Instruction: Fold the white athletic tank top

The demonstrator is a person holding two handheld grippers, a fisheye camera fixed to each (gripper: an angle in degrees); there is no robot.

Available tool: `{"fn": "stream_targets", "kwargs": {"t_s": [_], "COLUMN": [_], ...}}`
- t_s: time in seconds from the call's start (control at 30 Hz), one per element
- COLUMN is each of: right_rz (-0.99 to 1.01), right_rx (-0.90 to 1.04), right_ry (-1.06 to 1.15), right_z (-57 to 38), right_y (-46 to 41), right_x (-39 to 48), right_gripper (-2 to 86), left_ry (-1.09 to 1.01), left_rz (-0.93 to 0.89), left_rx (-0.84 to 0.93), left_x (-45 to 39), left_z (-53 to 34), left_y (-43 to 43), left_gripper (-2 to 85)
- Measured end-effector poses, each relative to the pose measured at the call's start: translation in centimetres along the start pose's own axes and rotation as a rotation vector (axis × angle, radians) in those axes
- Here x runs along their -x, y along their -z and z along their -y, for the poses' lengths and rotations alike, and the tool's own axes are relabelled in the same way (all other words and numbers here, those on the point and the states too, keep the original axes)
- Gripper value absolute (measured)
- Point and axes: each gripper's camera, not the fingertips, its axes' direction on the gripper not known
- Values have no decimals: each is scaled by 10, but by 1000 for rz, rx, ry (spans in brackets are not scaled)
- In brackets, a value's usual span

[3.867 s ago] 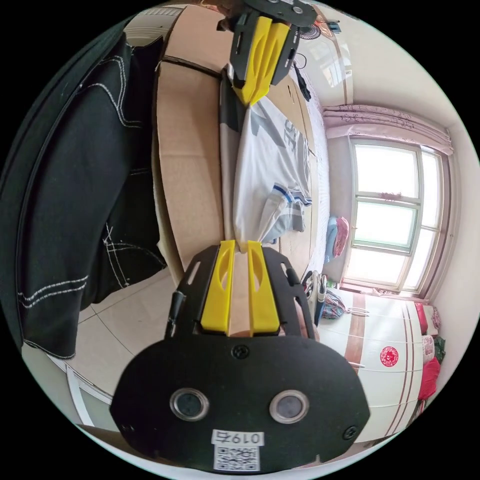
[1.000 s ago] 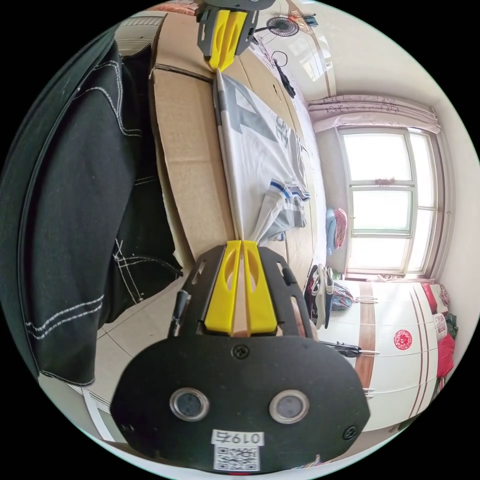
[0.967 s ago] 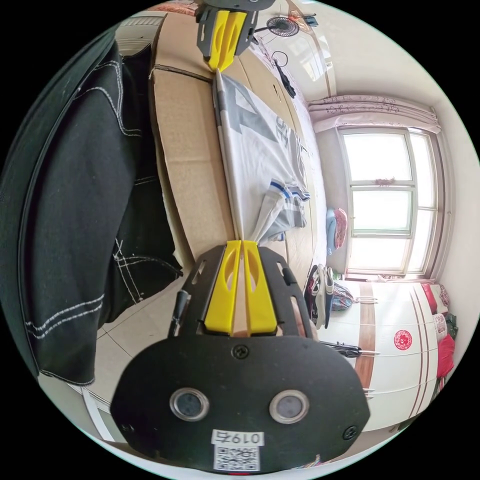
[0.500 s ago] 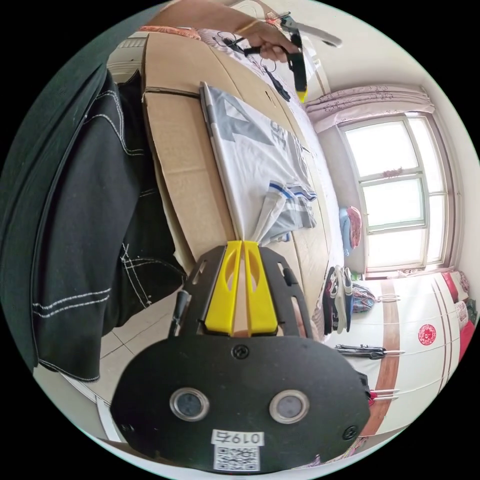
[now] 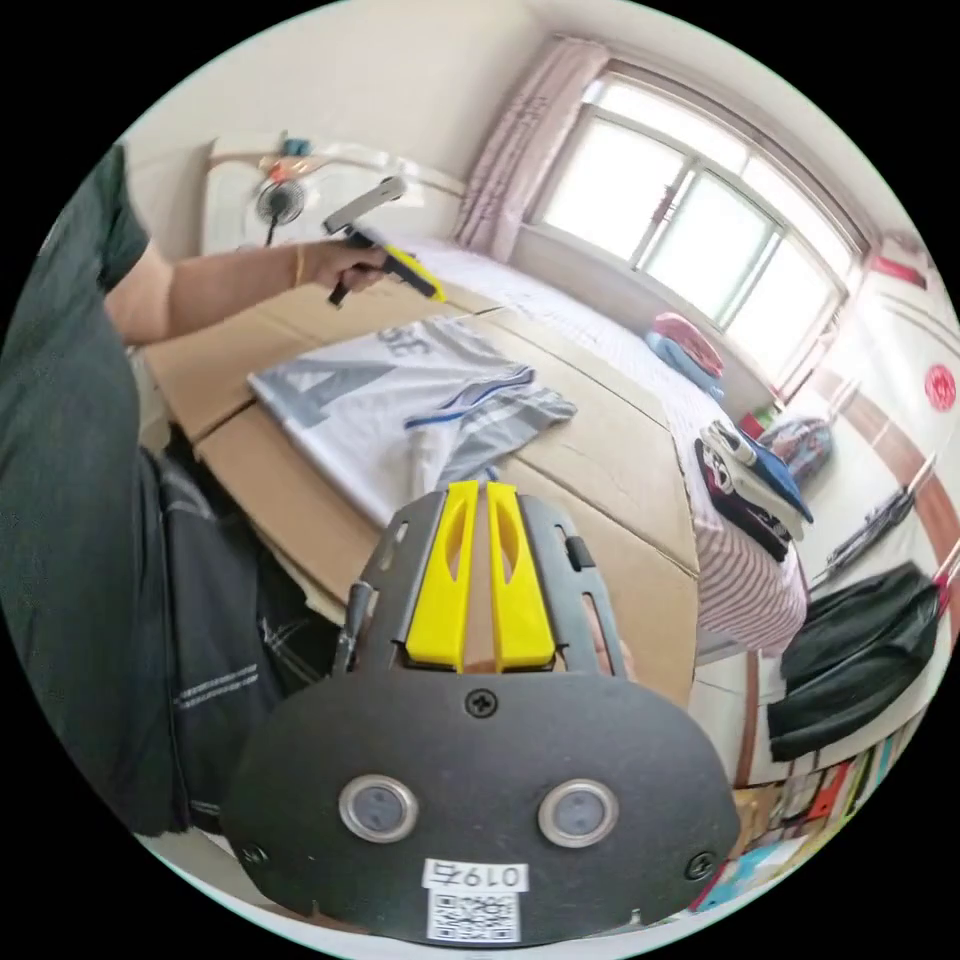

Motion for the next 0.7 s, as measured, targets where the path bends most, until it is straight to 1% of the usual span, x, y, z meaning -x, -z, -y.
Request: {"fn": "stream_targets", "kwargs": {"t_s": [0.07, 0.2, 0.27, 0.3, 0.37, 0.5, 0.63, 0.7], "right_rz": [53, 141, 200, 223, 318, 402, 506, 570], "right_rx": [-63, -109, -94, -86, -58, 6, 74, 101], "right_ry": [-110, -241, -319, -343, -395, -478, -575, -602], "right_z": [8, 28, 40, 42, 47, 45, 27, 18], "right_y": [-43, -128, -194, -212, -277, -367, -456, -489], "right_x": [-56, -140, -194, -208, -256, -313, -357, -369], "right_gripper": [5, 0, 12, 16, 33, 47, 60, 76], "left_ry": [84, 124, 40, 11, -89, -199, -276, -296], "left_rz": [-8, -73, -84, -88, -128, -168, -372, -403], "left_rx": [-8, -22, -27, -30, -26, -10, 80, 123], "left_x": [26, 58, 64, 65, 72, 90, 117, 126], "left_z": [8, 20, 26, 27, 31, 41, 62, 71], "left_y": [-24, -57, -77, -81, -101, -130, -176, -196], "left_gripper": [84, 83, 80, 80, 78, 82, 110, 117]}}
